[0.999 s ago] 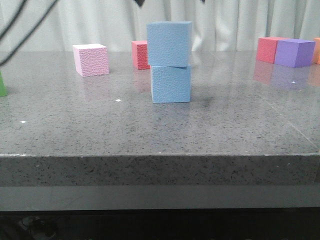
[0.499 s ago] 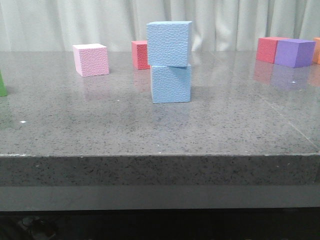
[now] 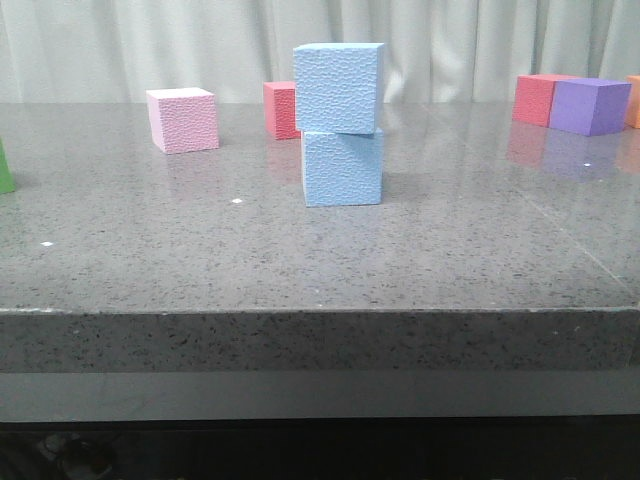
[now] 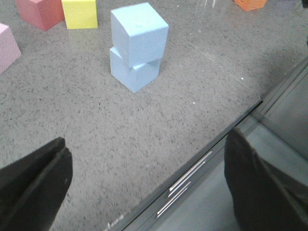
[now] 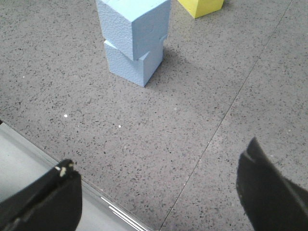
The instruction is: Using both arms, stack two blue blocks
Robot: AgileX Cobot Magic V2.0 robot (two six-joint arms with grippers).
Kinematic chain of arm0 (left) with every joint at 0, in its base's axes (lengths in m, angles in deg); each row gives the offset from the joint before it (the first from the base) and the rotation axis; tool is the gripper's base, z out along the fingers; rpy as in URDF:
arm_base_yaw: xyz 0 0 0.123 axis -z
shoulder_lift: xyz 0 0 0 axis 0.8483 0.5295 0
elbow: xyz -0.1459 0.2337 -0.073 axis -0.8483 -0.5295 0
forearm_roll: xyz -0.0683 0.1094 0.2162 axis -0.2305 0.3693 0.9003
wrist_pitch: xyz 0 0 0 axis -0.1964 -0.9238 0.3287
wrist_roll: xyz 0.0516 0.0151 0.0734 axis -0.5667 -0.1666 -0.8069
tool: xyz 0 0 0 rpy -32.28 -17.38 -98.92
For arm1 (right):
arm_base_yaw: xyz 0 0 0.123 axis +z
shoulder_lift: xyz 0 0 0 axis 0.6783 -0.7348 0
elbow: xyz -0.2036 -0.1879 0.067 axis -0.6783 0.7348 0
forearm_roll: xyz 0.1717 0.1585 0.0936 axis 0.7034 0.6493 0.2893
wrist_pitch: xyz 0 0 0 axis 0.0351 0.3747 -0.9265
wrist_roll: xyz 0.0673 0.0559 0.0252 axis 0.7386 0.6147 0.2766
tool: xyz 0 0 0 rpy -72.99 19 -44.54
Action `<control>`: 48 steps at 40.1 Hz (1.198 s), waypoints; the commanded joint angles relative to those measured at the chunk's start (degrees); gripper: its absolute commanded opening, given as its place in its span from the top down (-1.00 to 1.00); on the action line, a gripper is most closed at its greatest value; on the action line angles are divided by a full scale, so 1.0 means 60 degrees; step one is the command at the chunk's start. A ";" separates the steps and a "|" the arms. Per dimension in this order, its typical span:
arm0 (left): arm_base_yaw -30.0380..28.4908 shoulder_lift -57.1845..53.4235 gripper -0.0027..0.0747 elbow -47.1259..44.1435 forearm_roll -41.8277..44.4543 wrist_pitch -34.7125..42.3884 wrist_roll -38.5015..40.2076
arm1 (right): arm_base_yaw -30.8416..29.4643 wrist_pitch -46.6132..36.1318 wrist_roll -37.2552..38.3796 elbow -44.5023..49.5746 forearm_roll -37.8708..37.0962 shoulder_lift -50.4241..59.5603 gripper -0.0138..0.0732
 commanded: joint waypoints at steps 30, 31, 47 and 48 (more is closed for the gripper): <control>-0.0051 -0.2207 0.56 -0.1124 -0.0428 0.0648 -0.0077 | -0.0050 -0.0451 -0.0062 -0.0257 0.0135 0.0030 0.22; -0.0051 -0.2207 0.67 -0.1124 -0.0428 0.0648 -0.0077 | -0.0050 -0.0451 -0.0062 -0.0257 0.0135 0.0030 0.35; -0.0051 -0.2207 0.98 -0.1124 -0.0428 0.0648 -0.0077 | -0.0050 -0.0460 -0.0062 -0.0257 0.0135 0.0030 0.84; -0.0051 -0.2207 0.98 -0.1124 -0.0428 0.0648 -0.0077 | -0.0050 -0.0460 -0.0062 -0.0257 0.0135 0.0030 0.84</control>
